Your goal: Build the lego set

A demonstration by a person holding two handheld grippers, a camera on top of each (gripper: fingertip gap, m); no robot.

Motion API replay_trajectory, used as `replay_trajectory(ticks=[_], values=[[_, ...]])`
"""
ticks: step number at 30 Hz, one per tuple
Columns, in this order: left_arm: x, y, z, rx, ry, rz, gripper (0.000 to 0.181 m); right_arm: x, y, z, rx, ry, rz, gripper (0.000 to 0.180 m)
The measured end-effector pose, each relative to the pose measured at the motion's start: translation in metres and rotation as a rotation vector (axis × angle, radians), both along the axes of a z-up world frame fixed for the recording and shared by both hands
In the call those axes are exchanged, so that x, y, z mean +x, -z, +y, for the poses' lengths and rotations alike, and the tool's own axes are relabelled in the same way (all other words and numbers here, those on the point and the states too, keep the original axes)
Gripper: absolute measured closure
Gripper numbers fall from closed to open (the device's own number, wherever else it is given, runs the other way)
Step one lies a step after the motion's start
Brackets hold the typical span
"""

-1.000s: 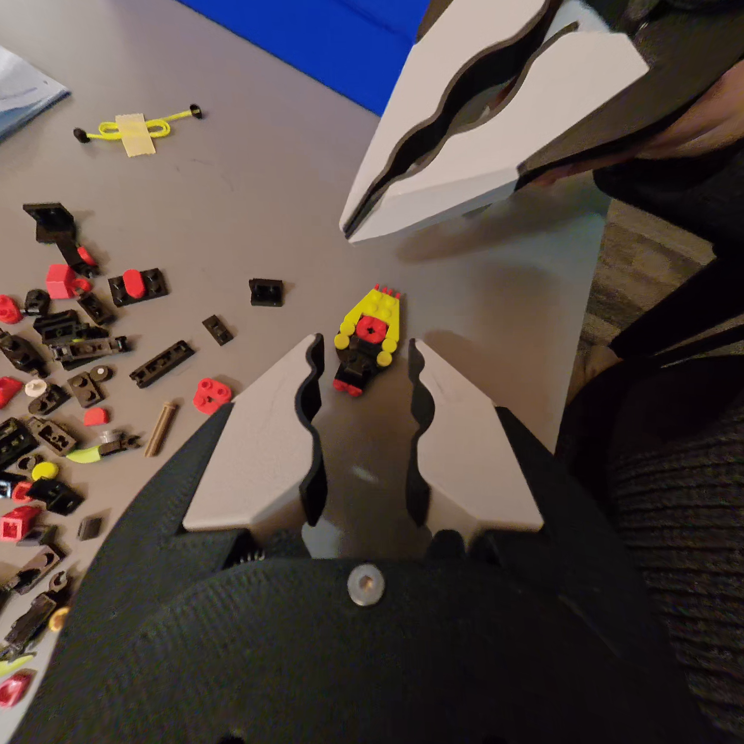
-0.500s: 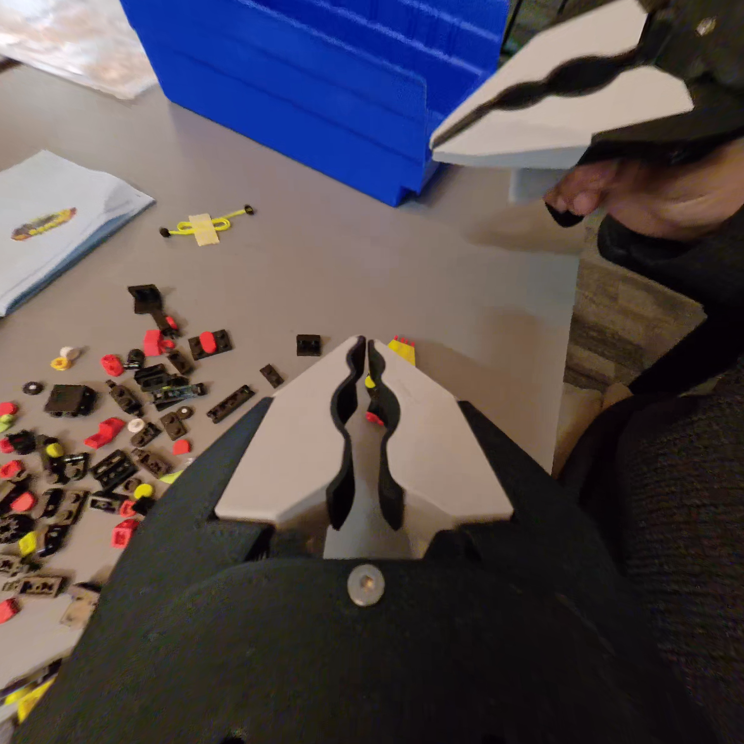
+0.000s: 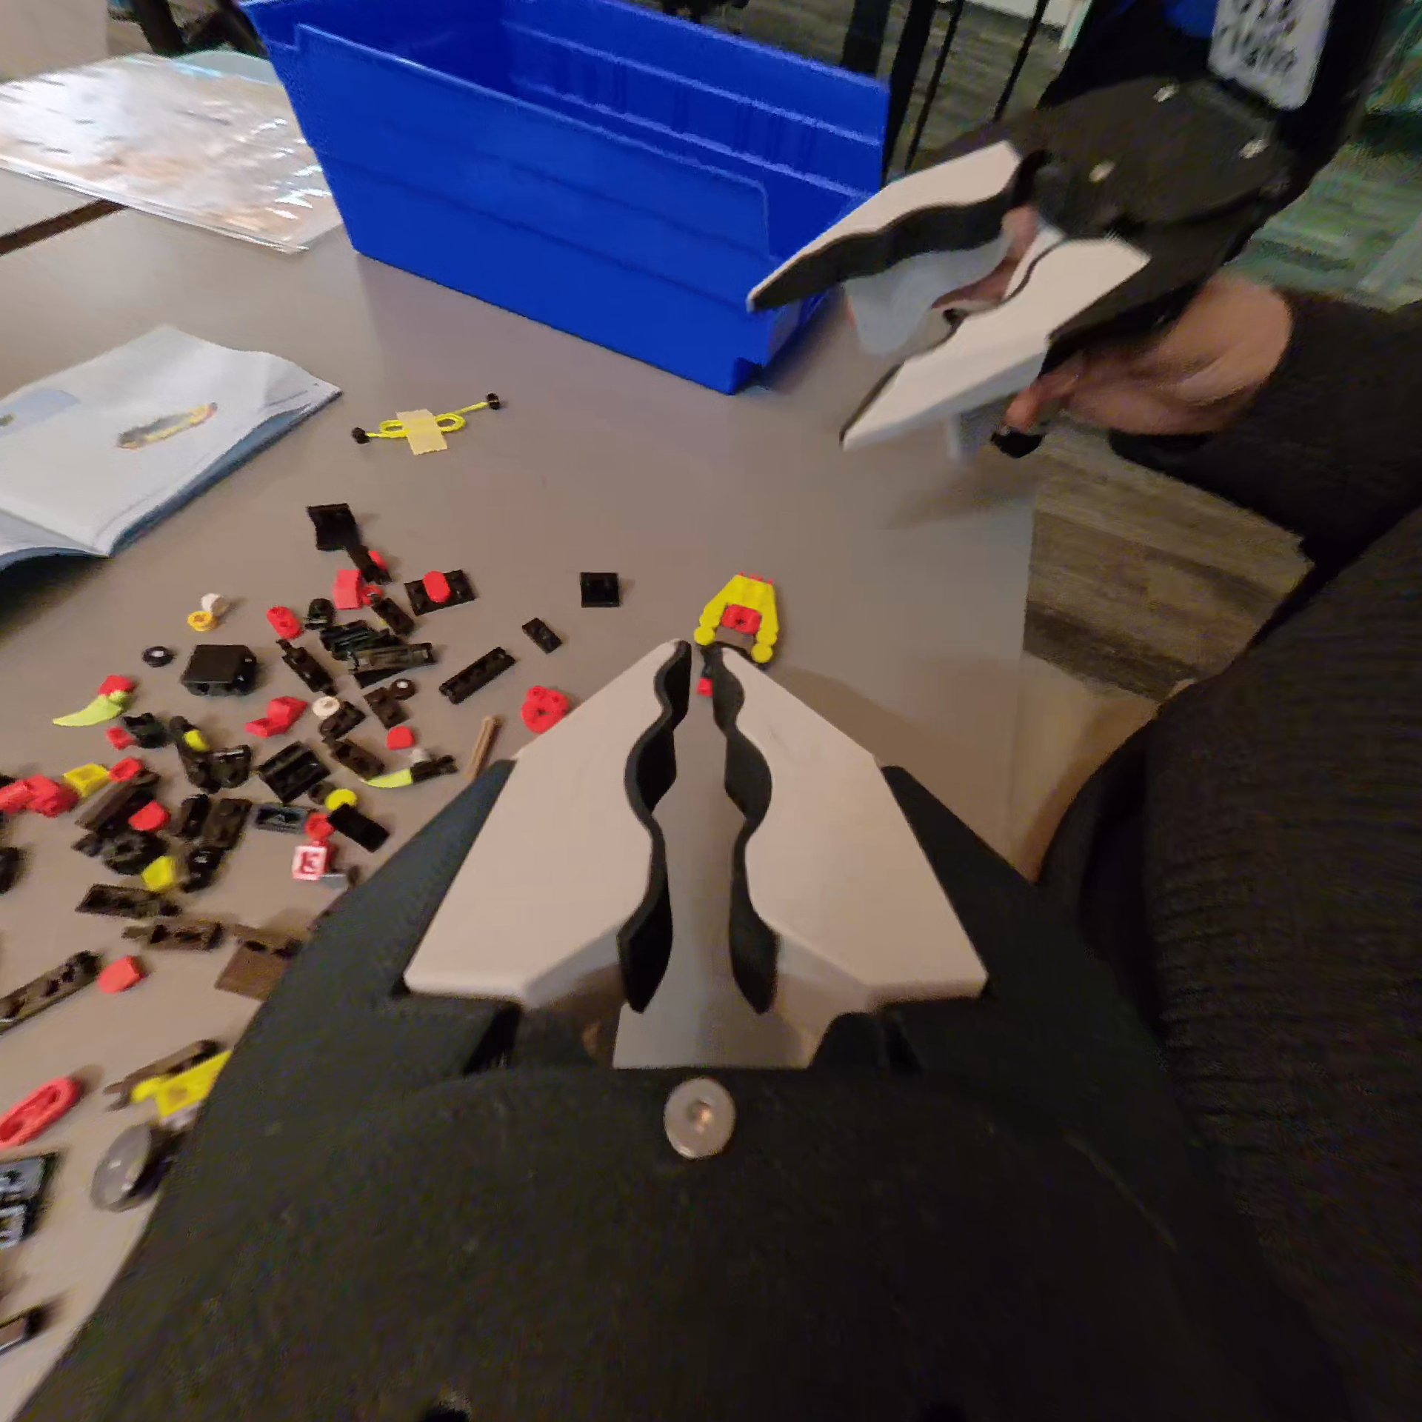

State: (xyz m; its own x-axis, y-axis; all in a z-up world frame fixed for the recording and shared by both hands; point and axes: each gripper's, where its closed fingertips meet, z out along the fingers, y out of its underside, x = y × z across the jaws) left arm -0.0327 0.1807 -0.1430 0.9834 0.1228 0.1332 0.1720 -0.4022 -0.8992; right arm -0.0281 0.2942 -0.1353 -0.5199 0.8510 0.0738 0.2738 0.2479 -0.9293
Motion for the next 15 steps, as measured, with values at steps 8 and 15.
replay_trajectory(ticks=[8,15], values=[[0.018,-0.006,0.001,0.060,0.072,-0.110,0.181,0.000,0.000,-0.024,0.178,-0.092,0.119,0.178],[0.021,0.004,-0.010,0.013,0.017,-0.107,0.181,-0.014,-0.007,-0.030,0.018,0.015,0.008,0.180]])
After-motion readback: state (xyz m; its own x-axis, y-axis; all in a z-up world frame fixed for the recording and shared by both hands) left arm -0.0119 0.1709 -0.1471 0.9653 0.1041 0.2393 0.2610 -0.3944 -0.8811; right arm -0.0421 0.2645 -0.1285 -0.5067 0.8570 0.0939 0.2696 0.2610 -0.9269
